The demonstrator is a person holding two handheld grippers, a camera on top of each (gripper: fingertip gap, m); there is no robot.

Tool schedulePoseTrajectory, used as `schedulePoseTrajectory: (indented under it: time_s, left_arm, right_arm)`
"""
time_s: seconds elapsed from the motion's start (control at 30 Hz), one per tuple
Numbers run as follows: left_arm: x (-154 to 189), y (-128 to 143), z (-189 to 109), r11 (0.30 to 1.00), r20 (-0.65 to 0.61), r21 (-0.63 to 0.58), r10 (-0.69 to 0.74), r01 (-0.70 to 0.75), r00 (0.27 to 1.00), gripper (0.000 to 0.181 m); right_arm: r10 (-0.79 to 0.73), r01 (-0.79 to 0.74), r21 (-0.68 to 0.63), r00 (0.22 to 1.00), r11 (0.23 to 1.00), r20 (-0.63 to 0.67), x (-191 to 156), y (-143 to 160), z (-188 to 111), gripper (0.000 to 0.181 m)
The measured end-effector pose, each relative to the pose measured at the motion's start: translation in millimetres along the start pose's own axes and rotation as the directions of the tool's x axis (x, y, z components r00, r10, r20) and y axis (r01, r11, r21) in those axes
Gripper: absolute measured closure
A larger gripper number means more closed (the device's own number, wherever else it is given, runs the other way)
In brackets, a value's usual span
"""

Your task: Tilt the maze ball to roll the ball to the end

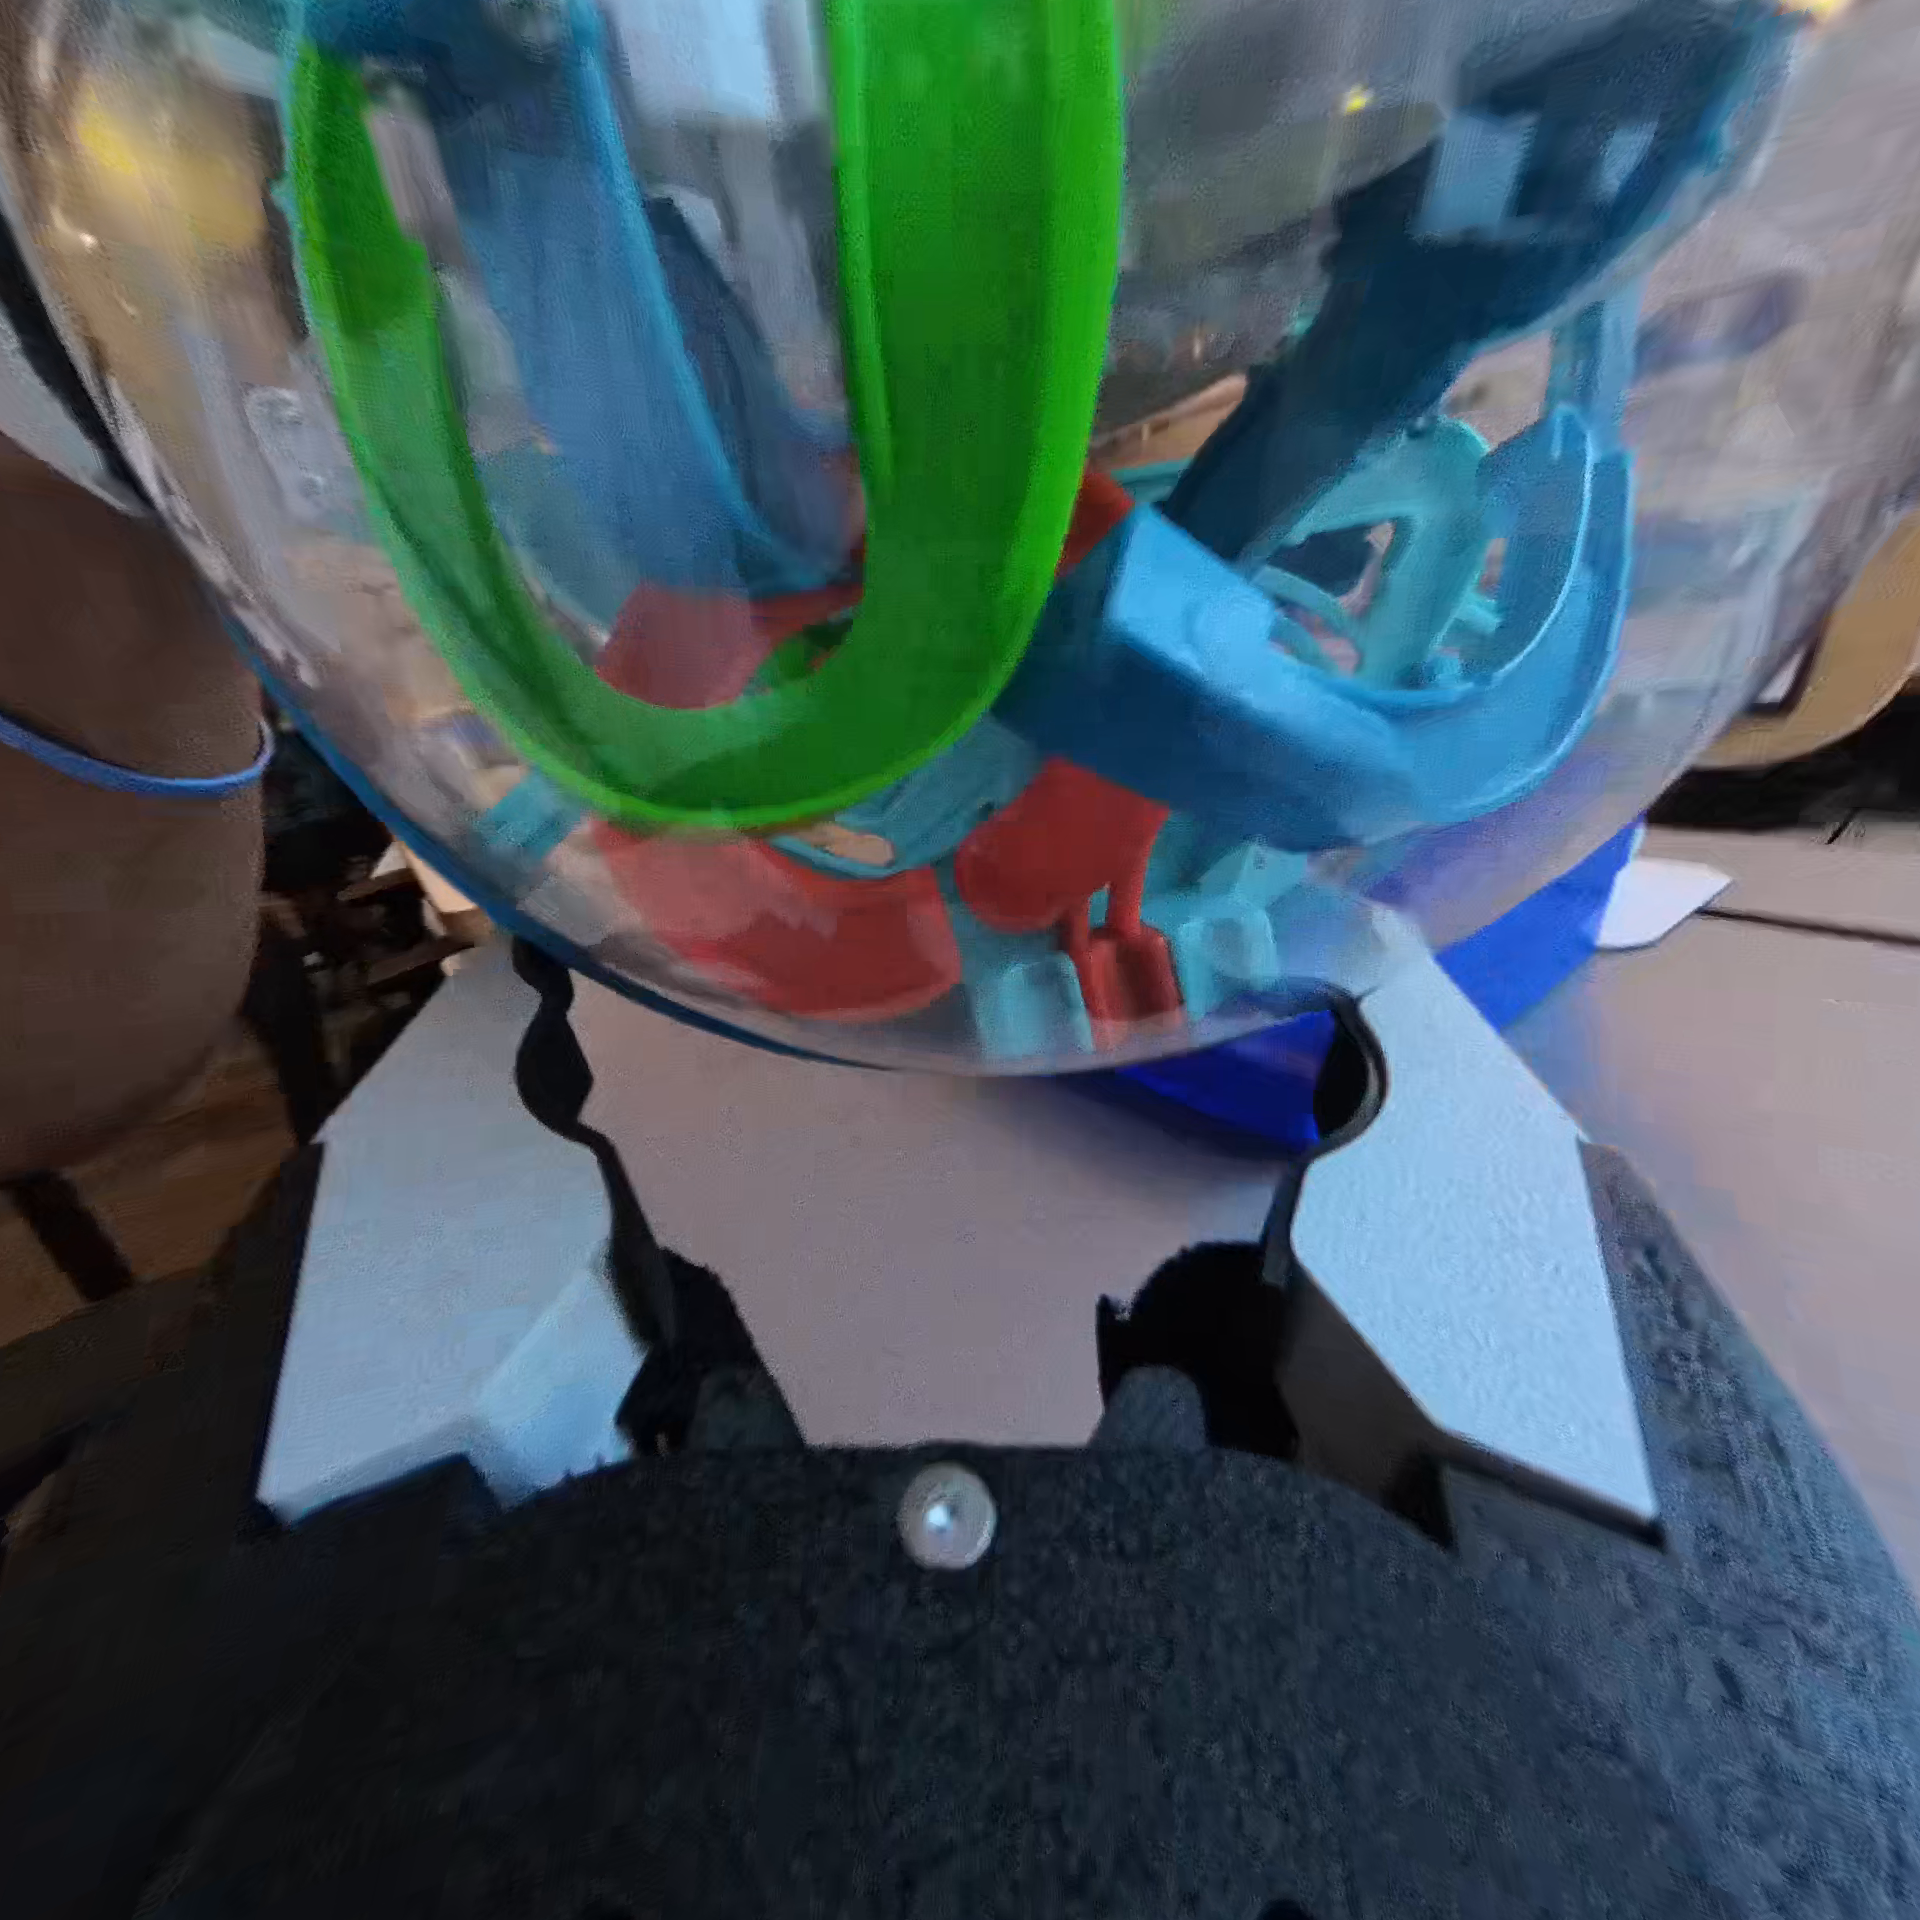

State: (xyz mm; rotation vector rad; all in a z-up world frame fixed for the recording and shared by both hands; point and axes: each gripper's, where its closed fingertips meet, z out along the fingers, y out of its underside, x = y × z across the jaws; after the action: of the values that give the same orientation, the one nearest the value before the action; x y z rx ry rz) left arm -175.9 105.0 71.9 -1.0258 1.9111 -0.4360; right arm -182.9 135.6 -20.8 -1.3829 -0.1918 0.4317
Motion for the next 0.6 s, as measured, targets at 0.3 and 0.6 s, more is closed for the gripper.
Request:
schedulePoseTrajectory:
  time_s: [0.3,0.6]
  left_arm:
    - [25.9,121.9,28.4,0.694,-0.213,0.164,-0.669,0.701,0.712,0.029]
    - [51.6,188.6,33.2,0.509,-0.353,0.156,-0.772,0.847,0.529,0.029]
  right_arm:
    - [0.025,-0.024,-0.622,1.0,0.782,-0.007,-4.7,79.3,-25.1,0.04]
    - [0.083,-0.041,-0.698,0.996,0.715,0.026,-16.5,111.1,-20.4,0.051]
